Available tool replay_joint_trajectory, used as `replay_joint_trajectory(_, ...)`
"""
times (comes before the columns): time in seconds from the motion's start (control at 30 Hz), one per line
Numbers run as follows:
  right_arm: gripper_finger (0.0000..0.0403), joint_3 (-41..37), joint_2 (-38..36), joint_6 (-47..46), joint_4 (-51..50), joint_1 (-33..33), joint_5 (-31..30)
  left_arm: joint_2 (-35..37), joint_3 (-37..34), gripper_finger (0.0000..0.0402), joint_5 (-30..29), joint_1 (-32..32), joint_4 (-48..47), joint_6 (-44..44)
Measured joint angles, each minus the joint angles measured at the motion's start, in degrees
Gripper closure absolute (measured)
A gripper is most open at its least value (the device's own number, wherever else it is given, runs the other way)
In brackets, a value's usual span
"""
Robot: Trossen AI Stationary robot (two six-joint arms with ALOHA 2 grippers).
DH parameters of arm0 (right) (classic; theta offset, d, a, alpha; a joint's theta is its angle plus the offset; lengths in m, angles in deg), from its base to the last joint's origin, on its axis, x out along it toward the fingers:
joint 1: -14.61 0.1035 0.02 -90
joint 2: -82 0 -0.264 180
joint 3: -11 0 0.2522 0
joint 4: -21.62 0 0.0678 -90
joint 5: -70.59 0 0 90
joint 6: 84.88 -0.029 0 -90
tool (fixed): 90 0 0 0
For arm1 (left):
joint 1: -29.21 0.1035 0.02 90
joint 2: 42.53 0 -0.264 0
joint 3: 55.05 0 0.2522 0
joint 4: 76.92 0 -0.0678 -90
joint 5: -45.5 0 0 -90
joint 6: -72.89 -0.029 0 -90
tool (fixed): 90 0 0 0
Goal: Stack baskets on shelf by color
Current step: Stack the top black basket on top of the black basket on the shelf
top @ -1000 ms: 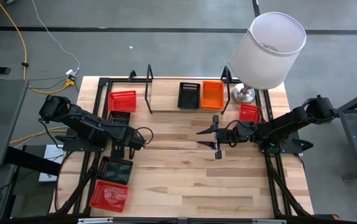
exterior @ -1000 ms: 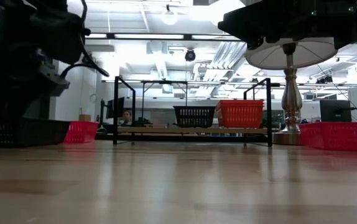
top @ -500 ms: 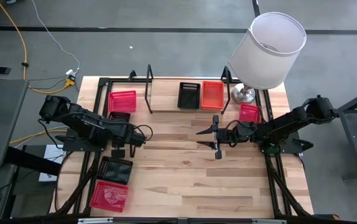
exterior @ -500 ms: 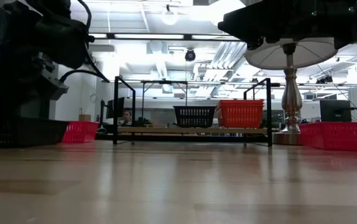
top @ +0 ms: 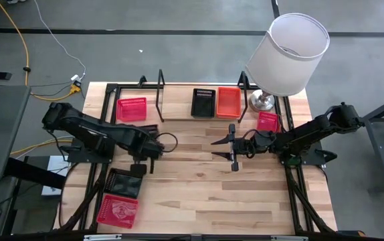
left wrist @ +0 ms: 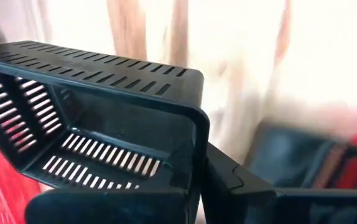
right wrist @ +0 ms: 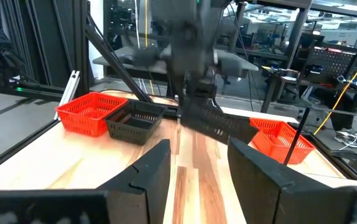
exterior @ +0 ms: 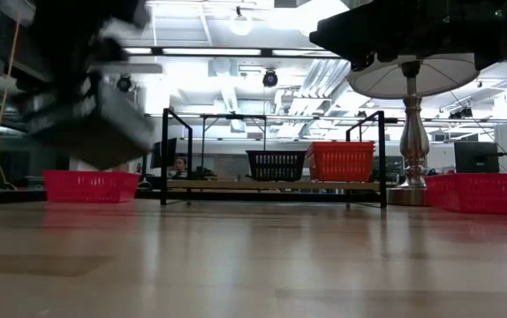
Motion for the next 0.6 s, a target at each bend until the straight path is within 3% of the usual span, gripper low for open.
replay_joint_trajectory(0.23,0.0254,0.00,0.00,0.46,0.02,0.00,-0.02,0.00,11.45,0.0399,-9.74,-4.96,5.83,-6.52)
replay_joint_trajectory(0.6,0.0254,0.07,-0.86,4.93,1.55,1.41,-0.12,-3.28,11.92,0.0400,-19.97,-1.35,24.24,-24.55)
